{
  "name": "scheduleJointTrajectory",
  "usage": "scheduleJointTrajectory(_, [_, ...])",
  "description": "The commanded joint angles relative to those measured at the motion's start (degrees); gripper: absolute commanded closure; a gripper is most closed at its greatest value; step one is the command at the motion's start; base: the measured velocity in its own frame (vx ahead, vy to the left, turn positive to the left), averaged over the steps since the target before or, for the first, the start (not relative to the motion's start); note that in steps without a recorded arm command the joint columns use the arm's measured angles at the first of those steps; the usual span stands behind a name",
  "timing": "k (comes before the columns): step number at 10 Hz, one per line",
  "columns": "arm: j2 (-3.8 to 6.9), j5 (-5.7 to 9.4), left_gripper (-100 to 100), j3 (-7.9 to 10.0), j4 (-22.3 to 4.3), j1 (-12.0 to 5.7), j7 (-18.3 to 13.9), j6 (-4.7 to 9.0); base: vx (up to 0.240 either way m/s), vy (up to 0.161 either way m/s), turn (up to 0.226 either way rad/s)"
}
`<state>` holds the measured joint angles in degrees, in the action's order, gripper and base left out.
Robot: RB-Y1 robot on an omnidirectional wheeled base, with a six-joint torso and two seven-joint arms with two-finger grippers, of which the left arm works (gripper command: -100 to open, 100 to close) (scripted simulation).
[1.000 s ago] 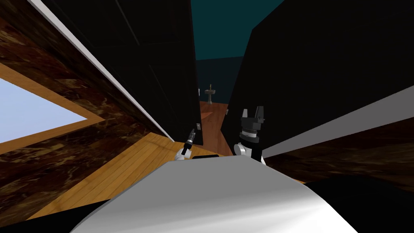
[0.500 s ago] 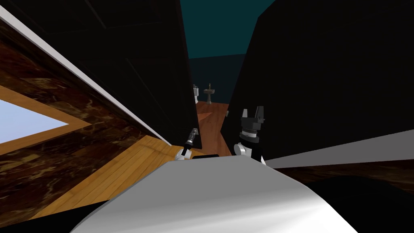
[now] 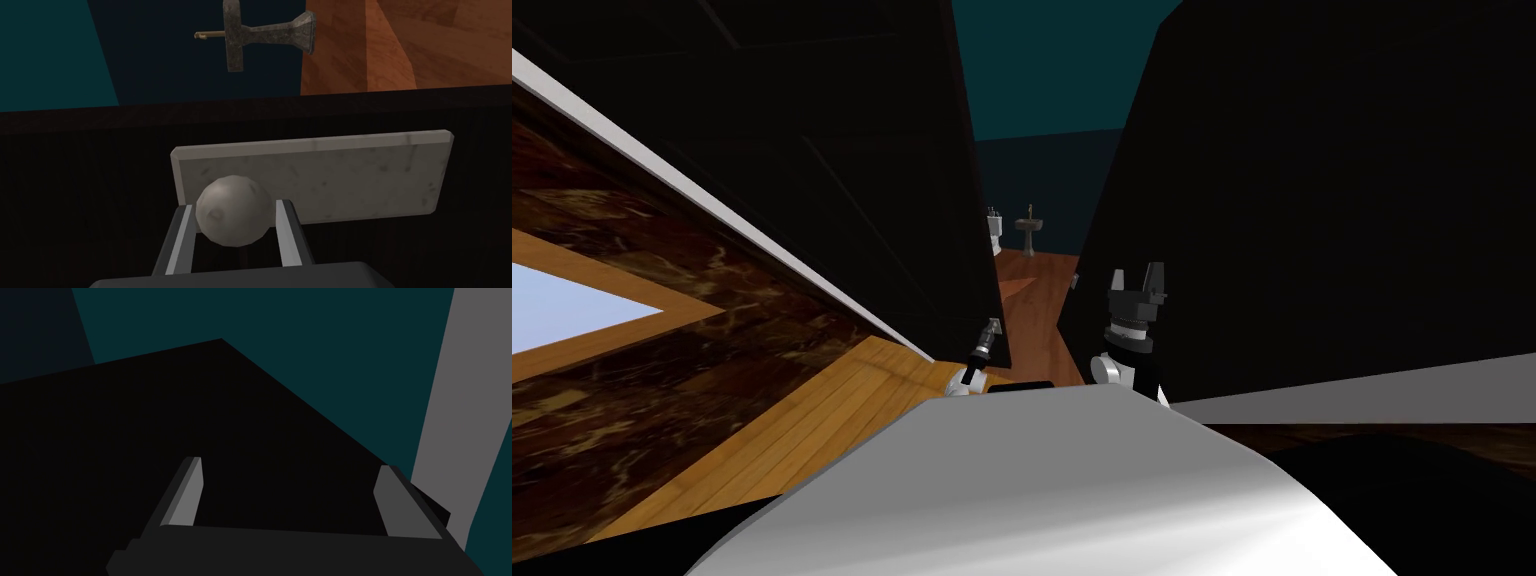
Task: Push the door open
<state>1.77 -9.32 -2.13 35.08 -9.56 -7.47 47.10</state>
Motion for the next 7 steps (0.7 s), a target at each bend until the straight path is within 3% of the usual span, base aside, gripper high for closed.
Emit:
scheduleJointTrajectory(1, [0.02, 0.02, 100, 0.03, 0.0, 0.06, 0.0, 0.07, -0.009, 0.003, 0.001])
scheduleJointTrajectory(3, [0.02, 0.02, 100, 0.03, 0.0, 0.06, 0.0, 0.07, -0.003, 0.000, 0.002])
scheduleJointTrajectory(4, [0.76, -0.17, 100, 1.71, -0.1, 0.01, 0.4, -0.12, 0.081, -0.007, -0.012])
scheduleJointTrajectory(7, [1.18, -0.27, 100, 2.96, -0.1, -0.08, 0.6, -0.16, 0.098, -0.012, 0.006])
